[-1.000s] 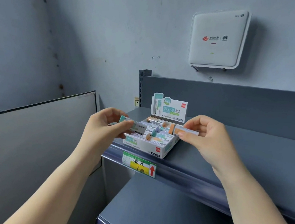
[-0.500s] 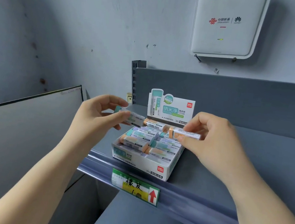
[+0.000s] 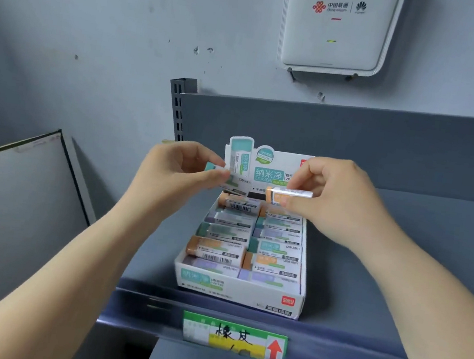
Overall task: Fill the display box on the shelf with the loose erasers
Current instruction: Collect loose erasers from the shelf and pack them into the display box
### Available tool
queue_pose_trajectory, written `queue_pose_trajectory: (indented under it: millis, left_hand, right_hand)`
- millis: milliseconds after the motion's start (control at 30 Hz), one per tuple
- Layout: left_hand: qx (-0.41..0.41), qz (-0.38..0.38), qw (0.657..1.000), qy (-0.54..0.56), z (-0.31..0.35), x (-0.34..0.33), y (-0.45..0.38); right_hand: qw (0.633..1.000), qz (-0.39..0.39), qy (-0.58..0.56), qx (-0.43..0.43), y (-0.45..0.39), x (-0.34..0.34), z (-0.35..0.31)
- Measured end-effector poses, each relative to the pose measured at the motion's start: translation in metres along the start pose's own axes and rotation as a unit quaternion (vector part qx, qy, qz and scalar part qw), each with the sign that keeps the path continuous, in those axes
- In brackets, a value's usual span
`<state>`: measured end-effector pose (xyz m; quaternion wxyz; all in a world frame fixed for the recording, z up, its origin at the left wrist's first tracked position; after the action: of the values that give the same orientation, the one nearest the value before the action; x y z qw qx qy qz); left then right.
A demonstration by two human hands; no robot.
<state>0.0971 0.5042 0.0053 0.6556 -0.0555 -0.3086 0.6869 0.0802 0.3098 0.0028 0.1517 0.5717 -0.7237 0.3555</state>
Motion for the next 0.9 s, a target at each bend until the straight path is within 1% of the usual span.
queue_pose_trajectory:
  millis: [133, 233, 467, 667, 800, 900]
  left_hand:
    - [0.007, -0.034, 0.999, 0.011, -0.009, -0.004, -0.008]
    - [0.013, -0.055, 0.998, 0.017, -0.018, -0.006, -0.010]
    - [-0.014, -0.080, 0.997, -0.006, -0.023, -0.007, -0.007]
    - [-0.042, -0.100, 0.990, -0.085, -0.028, -0.009, -0.008]
    - [-0.070, -0.127, 0.978, -0.153, -0.032, -0.010, -0.010]
    - [-0.071, -0.136, 0.970, -0.188, -0.032, -0.010, -0.011]
  right_hand:
    - [1.000, -0.003, 0.023, -0.004, 0.000, -0.012, 0.006]
    - [0.998, -0.002, 0.062, -0.001, 0.002, -0.014, 0.011]
    - [0.994, 0.019, 0.103, 0.013, 0.000, -0.014, 0.016]
    - [0.988, 0.026, 0.148, 0.030, -0.003, -0.018, 0.019]
    - [0.989, 0.029, 0.140, 0.037, -0.004, -0.019, 0.020]
    - [0.990, 0.024, 0.134, 0.041, -0.005, -0.019, 0.022]
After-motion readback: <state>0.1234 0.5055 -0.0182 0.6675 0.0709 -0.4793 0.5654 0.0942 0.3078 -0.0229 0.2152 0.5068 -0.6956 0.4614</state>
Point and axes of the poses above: each hand's wrist, its own y-axis away from the middle knuckle, its own x-axis out of the back of the hand, z = x × y, the point moved 1 cm from there along -y, towards the middle knuckle, and after that the axes turned 7 degrees about -x, right-handed, at the moved point
